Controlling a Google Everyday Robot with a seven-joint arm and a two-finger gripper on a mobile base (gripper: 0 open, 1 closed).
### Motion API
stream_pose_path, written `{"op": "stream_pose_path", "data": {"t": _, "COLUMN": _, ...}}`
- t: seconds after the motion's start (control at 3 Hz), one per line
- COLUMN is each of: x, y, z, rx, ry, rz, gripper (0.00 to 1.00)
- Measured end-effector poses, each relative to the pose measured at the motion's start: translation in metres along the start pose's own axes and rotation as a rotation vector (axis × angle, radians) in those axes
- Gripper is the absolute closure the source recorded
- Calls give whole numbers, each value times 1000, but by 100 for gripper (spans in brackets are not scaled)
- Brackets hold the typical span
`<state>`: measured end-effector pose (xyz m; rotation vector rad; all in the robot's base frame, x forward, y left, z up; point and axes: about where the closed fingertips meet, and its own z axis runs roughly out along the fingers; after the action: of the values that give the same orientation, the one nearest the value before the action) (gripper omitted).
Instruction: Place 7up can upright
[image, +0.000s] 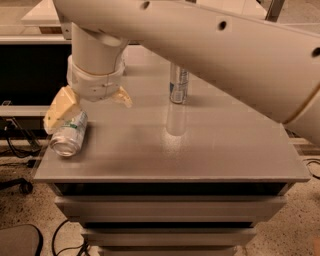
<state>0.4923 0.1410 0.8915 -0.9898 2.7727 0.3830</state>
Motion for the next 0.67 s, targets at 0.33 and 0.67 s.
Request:
{"op": "stream_pose_path", "data": {"t": 0.33, "x": -23, "y": 6, "z": -1, "rx": 25, "ry": -32, "rz": 139, "gripper": 0}}
{"op": "stream_pose_path", "data": {"t": 0.67, "x": -36, "y": 13, "z": -5, "rx": 74, "ry": -56, "rz": 253, "gripper": 0}}
